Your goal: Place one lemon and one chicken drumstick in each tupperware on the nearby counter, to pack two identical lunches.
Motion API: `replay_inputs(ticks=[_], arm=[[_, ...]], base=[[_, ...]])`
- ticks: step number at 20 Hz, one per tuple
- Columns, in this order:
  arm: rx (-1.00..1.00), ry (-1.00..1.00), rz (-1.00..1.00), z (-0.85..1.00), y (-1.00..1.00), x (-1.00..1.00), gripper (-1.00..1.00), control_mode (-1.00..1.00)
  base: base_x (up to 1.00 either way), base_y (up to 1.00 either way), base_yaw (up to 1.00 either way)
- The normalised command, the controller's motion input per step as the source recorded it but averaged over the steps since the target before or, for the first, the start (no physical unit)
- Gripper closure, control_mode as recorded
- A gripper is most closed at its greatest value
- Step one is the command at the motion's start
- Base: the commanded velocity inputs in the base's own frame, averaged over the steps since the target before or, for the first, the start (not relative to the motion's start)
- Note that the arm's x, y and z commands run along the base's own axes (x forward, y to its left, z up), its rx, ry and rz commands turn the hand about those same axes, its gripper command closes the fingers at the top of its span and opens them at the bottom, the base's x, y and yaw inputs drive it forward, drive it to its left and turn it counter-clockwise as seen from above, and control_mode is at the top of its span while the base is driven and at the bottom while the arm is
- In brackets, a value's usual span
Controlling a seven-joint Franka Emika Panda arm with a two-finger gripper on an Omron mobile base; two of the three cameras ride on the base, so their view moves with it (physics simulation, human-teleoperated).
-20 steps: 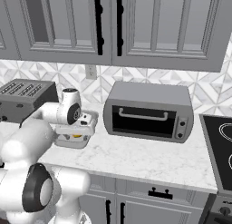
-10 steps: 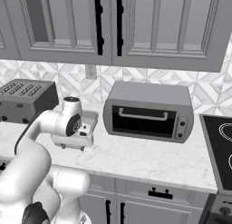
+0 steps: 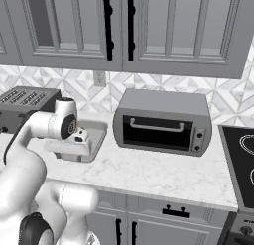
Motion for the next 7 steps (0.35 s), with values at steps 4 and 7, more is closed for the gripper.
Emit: replay_inputs(ticks=[4,7], arm=[[-0.05,0.18,-0.04,0.49,0.13,-0.04,-1.0,-1.0],[0.0,0.09,-0.12,0.2,-0.03,-0.53,-1.0,-1.0]], base=[[0.0,0.0,0.0],[0.0,0.0,0.0]])
